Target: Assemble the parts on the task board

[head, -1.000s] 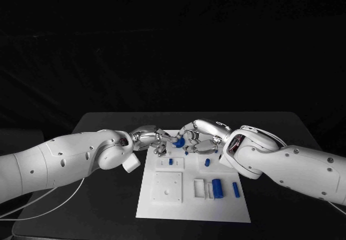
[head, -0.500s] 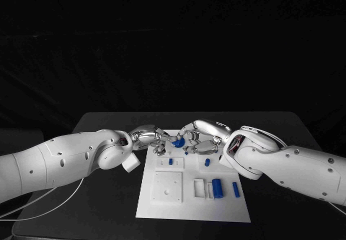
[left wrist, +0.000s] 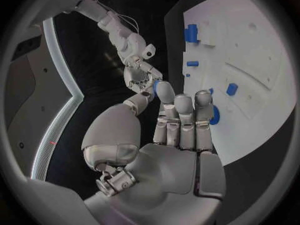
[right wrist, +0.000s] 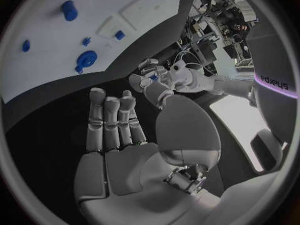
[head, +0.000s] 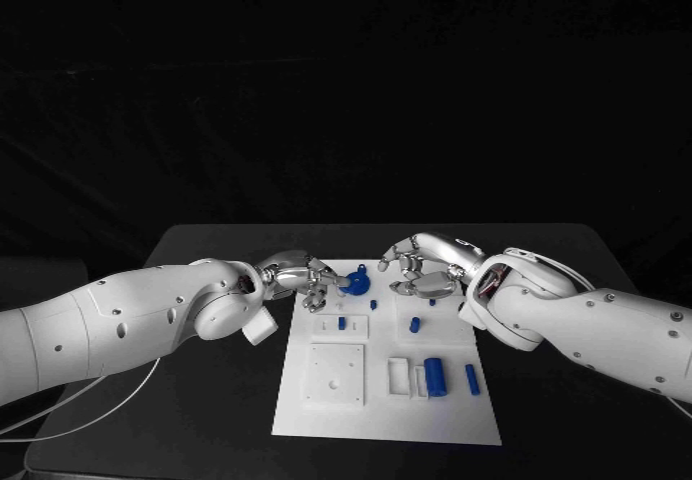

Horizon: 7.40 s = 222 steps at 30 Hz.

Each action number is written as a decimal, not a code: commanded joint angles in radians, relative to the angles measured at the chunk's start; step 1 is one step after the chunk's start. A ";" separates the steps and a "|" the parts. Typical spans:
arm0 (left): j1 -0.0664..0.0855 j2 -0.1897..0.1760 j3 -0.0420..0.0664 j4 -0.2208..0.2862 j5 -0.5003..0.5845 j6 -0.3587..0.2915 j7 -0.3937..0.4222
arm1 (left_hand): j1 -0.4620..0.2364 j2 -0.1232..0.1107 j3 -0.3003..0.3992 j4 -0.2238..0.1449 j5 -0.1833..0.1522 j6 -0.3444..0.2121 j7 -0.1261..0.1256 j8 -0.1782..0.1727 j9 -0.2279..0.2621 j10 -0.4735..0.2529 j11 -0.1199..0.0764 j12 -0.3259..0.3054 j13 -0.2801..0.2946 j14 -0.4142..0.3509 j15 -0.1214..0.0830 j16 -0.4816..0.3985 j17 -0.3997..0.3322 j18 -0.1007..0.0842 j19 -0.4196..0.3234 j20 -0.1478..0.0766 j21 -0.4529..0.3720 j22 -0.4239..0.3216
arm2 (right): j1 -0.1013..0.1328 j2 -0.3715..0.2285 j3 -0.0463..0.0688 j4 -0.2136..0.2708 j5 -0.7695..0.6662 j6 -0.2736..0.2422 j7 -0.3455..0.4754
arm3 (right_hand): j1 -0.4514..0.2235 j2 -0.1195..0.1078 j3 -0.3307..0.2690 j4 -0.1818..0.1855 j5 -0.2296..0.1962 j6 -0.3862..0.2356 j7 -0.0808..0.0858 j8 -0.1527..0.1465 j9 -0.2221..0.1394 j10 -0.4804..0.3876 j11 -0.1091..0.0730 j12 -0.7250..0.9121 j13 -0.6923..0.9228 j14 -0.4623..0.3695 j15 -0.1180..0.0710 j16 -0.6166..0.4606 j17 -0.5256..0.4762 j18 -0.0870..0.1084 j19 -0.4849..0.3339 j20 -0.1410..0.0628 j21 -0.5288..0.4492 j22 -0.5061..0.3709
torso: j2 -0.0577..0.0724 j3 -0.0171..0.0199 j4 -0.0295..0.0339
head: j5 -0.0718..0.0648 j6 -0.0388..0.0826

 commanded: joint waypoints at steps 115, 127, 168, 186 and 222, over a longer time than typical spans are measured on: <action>-0.035 0.118 -0.067 -0.011 -0.700 -0.351 -0.566 | -0.034 -0.016 0.067 -0.086 0.345 0.103 -0.041 0.023 0.095 0.061 -0.043 0.034 0.010 0.096 -0.054 0.017 0.018 0.001 0.068 -0.151 0.033 0.016 | 0.120 -0.029 0.098 -0.204 0.364 -0.055 0.019 | -0.024 -0.009 0.009 0.003 0.118 -0.009 0.010 -0.008 -0.004 -0.008 0.004 -0.019 -0.018 -0.012 -0.003 -0.016 -0.016 0.015 -0.017 0.007 -0.015 0.013 | 0.000 0.0003 0.0001 | 0.005 -0.077; -0.035 0.125 -0.067 -0.015 -0.697 -0.337 -0.565 | -0.033 -0.020 0.069 -0.086 0.340 0.102 -0.041 0.022 0.095 0.060 -0.043 0.034 0.009 0.096 -0.054 0.017 0.018 0.002 0.068 -0.151 0.033 0.016 | 0.120 -0.028 0.098 -0.204 0.364 -0.053 0.017 | -0.025 -0.008 0.009 0.003 0.120 -0.009 0.010 -0.008 -0.004 -0.008 0.004 -0.019 -0.018 -0.012 -0.003 -0.016 -0.016 0.015 -0.017 0.008 -0.015 0.013 | 0.001 -0.0002 0.0004 | 0.006 -0.077; -0.040 0.128 -0.067 -0.023 -0.718 -0.272 -0.576 | -0.031 -0.019 0.074 -0.087 0.333 0.101 -0.041 0.019 0.095 0.058 -0.043 0.035 0.008 0.094 -0.054 0.016 0.018 0.002 0.068 -0.151 0.033 0.016 | 0.120 -0.021 0.098 -0.211 0.364 -0.041 0.014 | -0.027 -0.007 0.009 0.003 0.127 -0.010 0.010 -0.008 -0.004 -0.008 0.004 -0.019 -0.019 -0.012 -0.003 -0.016 -0.017 0.015 -0.017 0.008 -0.016 0.013 | 0.000 0.0003 0.0005 | 0.009 -0.083; -0.040 0.129 -0.067 -0.021 -0.715 -0.245 -0.583 | -0.030 -0.020 0.075 -0.087 0.332 0.100 -0.040 0.019 0.095 0.058 -0.042 0.035 0.008 0.094 -0.054 0.016 0.018 0.002 0.068 -0.151 0.034 0.016 | 0.120 -0.022 0.097 -0.209 0.362 -0.044 0.009 | -0.028 -0.008 0.009 0.002 0.128 -0.009 0.010 -0.008 -0.004 -0.009 0.004 -0.020 -0.020 -0.014 -0.003 -0.017 -0.018 0.015 -0.019 0.008 -0.017 0.013 | 0.000 0.0003 -0.0002 | 0.006 -0.087; -0.040 0.152 -0.067 -0.040 -0.712 -0.169 -0.600 | -0.032 -0.014 0.076 -0.085 0.310 0.096 -0.038 0.013 0.095 0.058 -0.040 0.036 0.007 0.093 -0.053 0.015 0.018 0.002 0.067 -0.150 0.034 0.016 | 0.120 -0.020 0.097 -0.204 0.362 -0.039 0.012 | -0.030 -0.007 0.012 0.002 0.132 -0.010 0.010 -0.007 -0.004 -0.016 0.005 -0.037 -0.033 -0.022 0.000 -0.033 -0.029 0.015 -0.031 0.014 -0.032 0.009 | 0.000 0.0008 -0.0004 | 0.007 -0.091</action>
